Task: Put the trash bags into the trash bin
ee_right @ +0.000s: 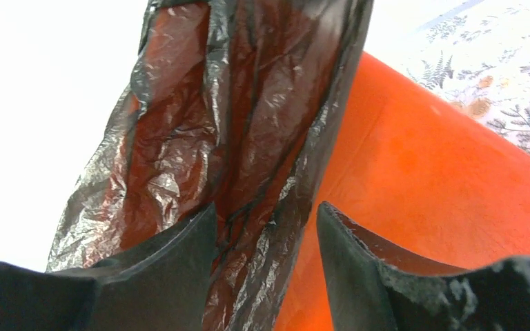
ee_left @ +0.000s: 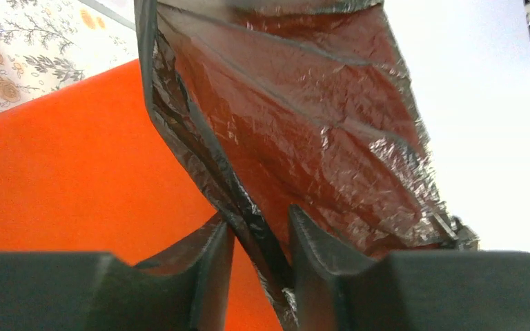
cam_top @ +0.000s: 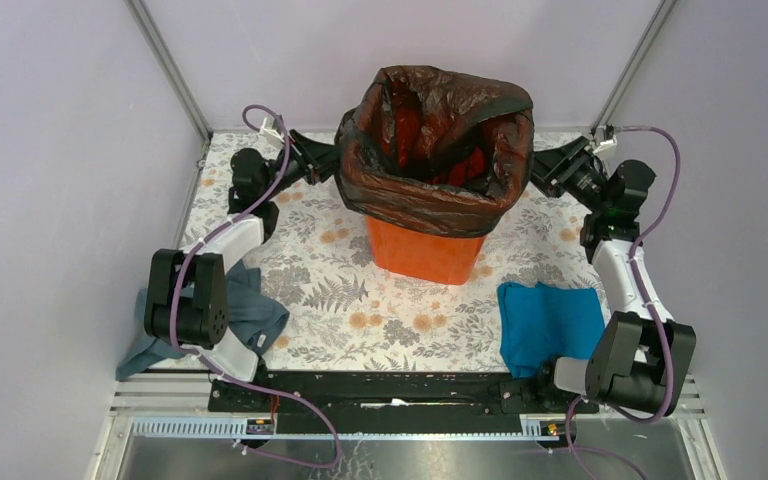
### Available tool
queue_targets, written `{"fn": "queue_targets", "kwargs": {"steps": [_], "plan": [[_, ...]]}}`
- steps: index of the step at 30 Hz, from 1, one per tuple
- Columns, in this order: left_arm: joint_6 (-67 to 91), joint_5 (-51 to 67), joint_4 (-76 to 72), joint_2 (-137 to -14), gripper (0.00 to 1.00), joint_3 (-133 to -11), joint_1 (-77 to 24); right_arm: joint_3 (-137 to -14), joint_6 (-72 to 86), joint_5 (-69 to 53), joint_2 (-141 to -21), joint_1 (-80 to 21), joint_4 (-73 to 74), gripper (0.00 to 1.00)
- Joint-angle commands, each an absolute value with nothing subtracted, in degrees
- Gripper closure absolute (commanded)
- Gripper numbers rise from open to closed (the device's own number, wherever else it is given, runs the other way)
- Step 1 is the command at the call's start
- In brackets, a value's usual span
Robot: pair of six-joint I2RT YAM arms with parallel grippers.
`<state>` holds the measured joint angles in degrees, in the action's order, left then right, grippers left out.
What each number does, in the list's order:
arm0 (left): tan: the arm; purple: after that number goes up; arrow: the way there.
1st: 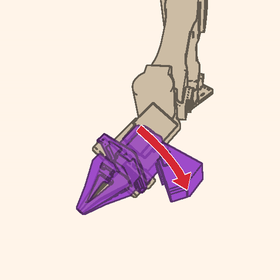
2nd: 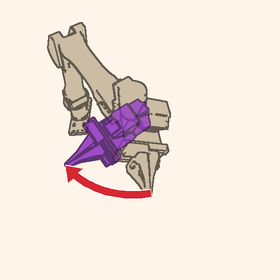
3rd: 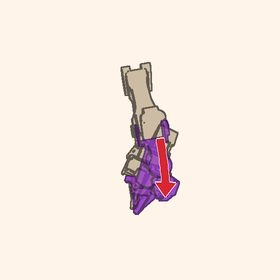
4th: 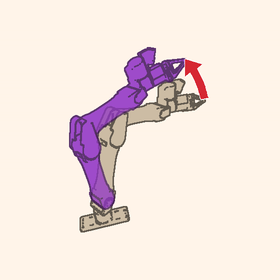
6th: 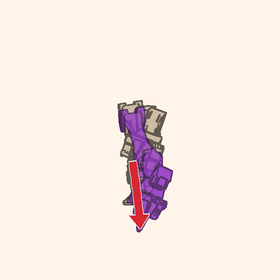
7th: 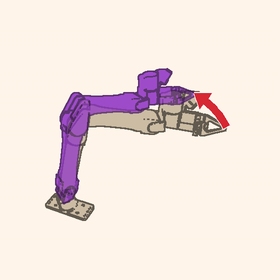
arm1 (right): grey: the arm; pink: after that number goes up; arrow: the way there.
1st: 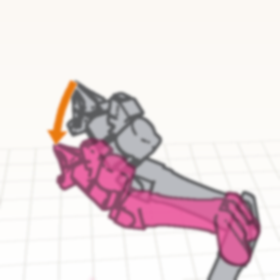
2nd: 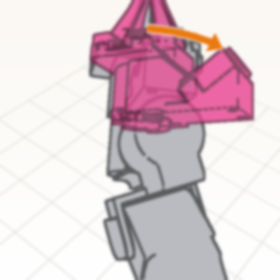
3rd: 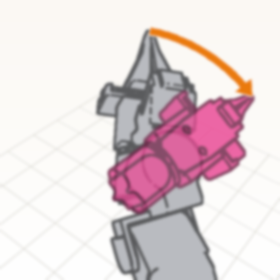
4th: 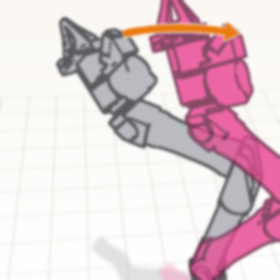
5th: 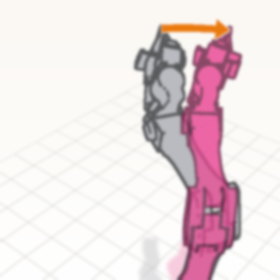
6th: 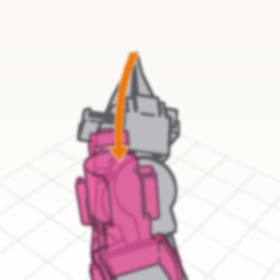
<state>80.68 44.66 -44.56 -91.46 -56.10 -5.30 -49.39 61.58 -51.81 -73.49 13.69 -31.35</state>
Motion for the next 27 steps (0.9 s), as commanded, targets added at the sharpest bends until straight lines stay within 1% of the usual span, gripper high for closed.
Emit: {"fn": "queue_targets", "kwargs": {"steps": [1, 3, 6, 10, 12, 16, 18, 19, 21, 23, 24, 27], "plan": [[82.26, 45.90, -53.97, -92.37, 0.69, -54.63, -6.75, -49.27, 64.09, -53.49, -74.48, 11.80, -40.08, 0.42], [81.32, 45.55, -53.63, -92.12, 0.76, -53.25, -7.02, -48.89, 64.40, -53.57, -75.29, 11.04, -40.97, 0.49], [79.03, 44.41, -51.80, -91.44, 0.83, -50.68, -7.24, -48.23, 63.96, -53.25, -76.19, 9.73, -41.28, 0.59], [75.21, 43.21, -48.64, -91.23, 0.89, -48.62, -9.26, -47.33, 60.75, -51.83, -77.02, 8.17, -37.92, 0.73], [73.91, 42.43, -48.04, -91.25, 0.90, -47.46, -10.56, -46.62, 58.79, -50.87, -77.23, 8.00, -35.70, 0.77], [71.72, 41.51, -46.15, -91.32, 0.90, -46.16, -11.46, -46.86, 51.77, -48.22, -76.98, 7.91, -27.21, 0.78], [70.40, 41.20, -44.23, -91.19, 0.90, -46.19, -11.51, -48.24, 47.58, -46.36, -76.55, 7.89, -21.99, 0.76], [69.80, 41.01, -43.23, -90.96, 0.89, -46.19, -11.51, -49.41, 44.89, -44.80, -76.19, 7.91, -18.09, 0.72], [67.88, 40.62, -40.90, -90.21, 0.89, -46.69, -11.51, -53.01, 38.79, -39.77, -74.97, 7.90, -8.76, 0.67], [64.79, 39.69, -36.73, -88.89, 0.89, -47.74, -11.56, -56.68, 33.52, -34.25, -73.85, 7.91, 1.48, 0.59], [63.26, 39.29, -33.66, -88.11, 0.89, -48.30, -11.60, -58.69, 31.18, -30.09, -73.18, 7.91, 6.21, 0.54], [58.47, 37.92, -26.53, -85.92, 0.86, -50.32, -11.60, -65.05, 25.85, -19.08, -71.27, 7.91, 15.26, 0.41]]}}
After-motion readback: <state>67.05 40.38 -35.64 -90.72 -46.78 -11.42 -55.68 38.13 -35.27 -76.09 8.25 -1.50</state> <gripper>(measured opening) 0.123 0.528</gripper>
